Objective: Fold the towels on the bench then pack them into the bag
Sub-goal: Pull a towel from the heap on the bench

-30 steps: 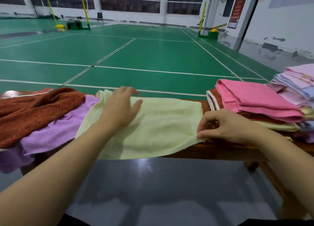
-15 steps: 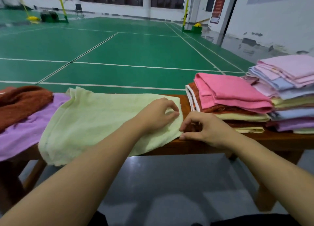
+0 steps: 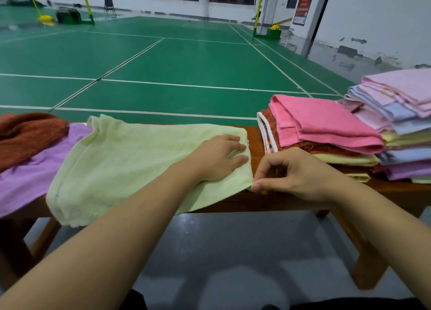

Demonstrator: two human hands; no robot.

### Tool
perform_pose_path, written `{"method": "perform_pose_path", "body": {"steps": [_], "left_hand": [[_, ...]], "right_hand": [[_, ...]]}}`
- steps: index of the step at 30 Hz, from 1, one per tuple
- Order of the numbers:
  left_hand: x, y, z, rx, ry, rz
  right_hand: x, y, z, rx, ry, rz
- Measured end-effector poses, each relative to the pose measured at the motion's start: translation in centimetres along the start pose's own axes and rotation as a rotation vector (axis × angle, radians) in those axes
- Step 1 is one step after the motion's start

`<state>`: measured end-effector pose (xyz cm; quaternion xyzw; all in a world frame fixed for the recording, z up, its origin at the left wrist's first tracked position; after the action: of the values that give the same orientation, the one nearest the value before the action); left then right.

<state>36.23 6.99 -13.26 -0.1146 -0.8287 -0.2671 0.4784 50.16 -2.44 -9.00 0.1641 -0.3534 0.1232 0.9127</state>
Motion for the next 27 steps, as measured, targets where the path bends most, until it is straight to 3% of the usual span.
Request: {"method": "perform_pose_path", "body": {"steps": [9, 11, 14, 16, 19, 27], "left_hand": [[-0.7, -0.5, -0.7, -0.081, 0.185, 0.097], [0.3, -0.6, -0.7, -0.077, 0.145, 0.041], [3.3, -0.6, 0.5, -0.025, 0.09, -0.131], [5.2, -1.0, 2.4, 0.057, 0.068, -0.218], [7.7, -2.8, 6.3, 0.248, 0.12, -0.324], [15.3, -10.8, 16.3, 0.727, 0.455, -0.506]], "right_hand": [[-0.8, -1.6, 0.8, -0.124, -0.161, 0.258], [-0.5, -1.1, 0.6, -0.132, -0.18, 0.168], [0.5, 0.3, 0.0, -0.156, -0.225, -0.147], [0.4, 1.1, -0.4, -0.197, -0.246, -0.278], [-0.6, 2.5, -0.5, -0.222, -0.346, -0.335], [-3.6, 6.2, -1.3, -0.327, -0.72, -0.274]]}}
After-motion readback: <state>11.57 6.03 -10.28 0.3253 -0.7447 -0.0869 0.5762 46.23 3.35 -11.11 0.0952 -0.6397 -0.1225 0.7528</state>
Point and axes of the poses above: each hand's wrist, its own y-axis towards the middle knuckle, its own x-axis out of the back of the hand, z = x × y, the point moved 6 cm from there along y, towards the middle knuckle, and after that the axes turned 11 degrees about -z, right-handed, at the moved point
